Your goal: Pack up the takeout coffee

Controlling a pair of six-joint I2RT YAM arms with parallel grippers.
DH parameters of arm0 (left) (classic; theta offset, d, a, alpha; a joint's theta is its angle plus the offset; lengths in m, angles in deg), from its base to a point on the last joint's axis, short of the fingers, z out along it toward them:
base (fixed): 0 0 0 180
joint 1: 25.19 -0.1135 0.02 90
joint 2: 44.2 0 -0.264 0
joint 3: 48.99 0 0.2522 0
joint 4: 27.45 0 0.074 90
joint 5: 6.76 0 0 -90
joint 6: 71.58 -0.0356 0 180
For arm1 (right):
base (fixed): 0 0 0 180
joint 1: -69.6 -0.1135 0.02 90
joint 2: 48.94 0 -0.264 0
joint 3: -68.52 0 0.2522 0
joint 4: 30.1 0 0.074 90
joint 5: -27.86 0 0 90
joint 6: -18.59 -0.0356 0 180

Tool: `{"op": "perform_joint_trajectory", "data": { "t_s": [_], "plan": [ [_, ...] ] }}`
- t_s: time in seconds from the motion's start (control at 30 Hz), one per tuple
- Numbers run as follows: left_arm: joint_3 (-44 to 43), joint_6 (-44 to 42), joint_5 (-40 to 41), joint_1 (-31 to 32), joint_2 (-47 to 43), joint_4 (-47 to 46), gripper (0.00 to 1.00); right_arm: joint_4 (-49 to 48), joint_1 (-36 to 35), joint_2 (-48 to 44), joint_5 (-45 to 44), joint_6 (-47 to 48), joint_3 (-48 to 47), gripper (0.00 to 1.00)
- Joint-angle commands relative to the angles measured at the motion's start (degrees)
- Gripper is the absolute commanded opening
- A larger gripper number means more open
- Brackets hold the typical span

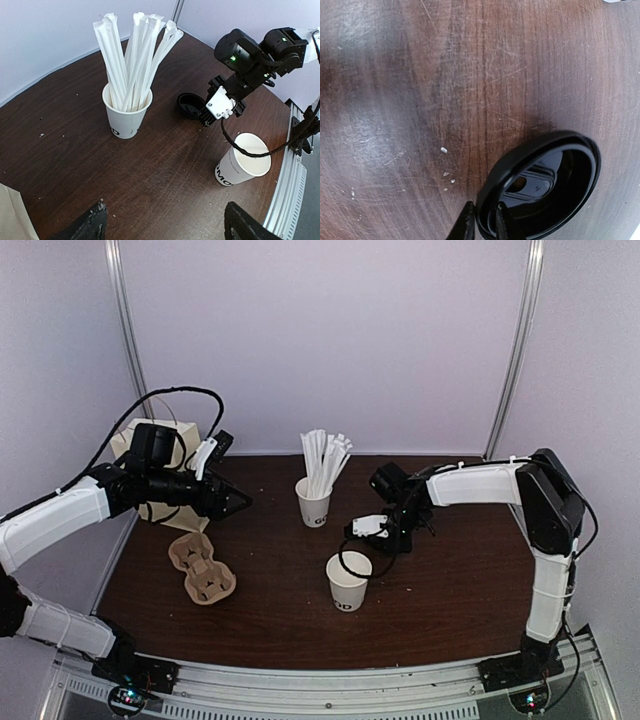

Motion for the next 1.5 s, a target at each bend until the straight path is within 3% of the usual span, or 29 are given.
{"op": "perform_joint_trajectory", "data": {
  "t_s": [0.0,0.2,0.4,0.57,0.67,0.8,0.93,1.03,1.17,1.3,1.47],
  "plan": [
    [-1.3,0.5,-0.8,0.3,0.4,-1.2,0.81,-0.6,-0.2,-0.7,-2.2,-0.5,0.0,0.14],
    [-1.1,-0.2,-1.4,0.3,1.0,-1.4,0.81,3.0,0.1,-7.5,-0.4,-1.6,1.7,0.11],
    [-0.1,0.1,-2.5,2.0,0.5,-4.3,0.80,9.6,0.4,-18.2,6.6,-4.9,2.4,0.10],
    [-2.0,-0.4,4.7,12.7,-0.3,-7.4,0.80,13.6,1.3,-27.0,19.7,-11.1,-0.1,0.09],
    [-0.3,0.0,10.5,21.0,-0.2,-16.7,0.80,12.8,1.7,-31.8,30.1,-14.3,-1.6,0.09],
    [2.6,-2.0,15.9,29.0,2.2,-33.5,0.83,17.6,2.9,-31.1,44.8,-17.9,-8.5,0.10],
    [-0.7,-9.5,20.9,34.5,6.3,-34.6,0.84,15.8,3.5,-31.1,57.4,-25.1,-10.3,0.11],
    [-1.9,-19.3,26.6,39.6,7.5,-35.1,0.85,11.3,3.8,-31.2,64.6,-32.6,-9.3,0.12],
    [0.5,-32.6,40.2,47.2,8.6,-43.2,0.88,-5.3,4.4,-31.8,72.7,-49.9,-3.7,0.10],
    [2.6,-36.2,45.1,49.2,10.3,-52.2,0.97,-28.1,4.6,-31.8,76.4,-71.2,3.1,0.10],
    [2.2,-38.6,48.7,50.0,13.3,-58.4,0.97,-39.4,4.6,-32.0,77.1,-82.4,5.7,0.11]
  ]
}}
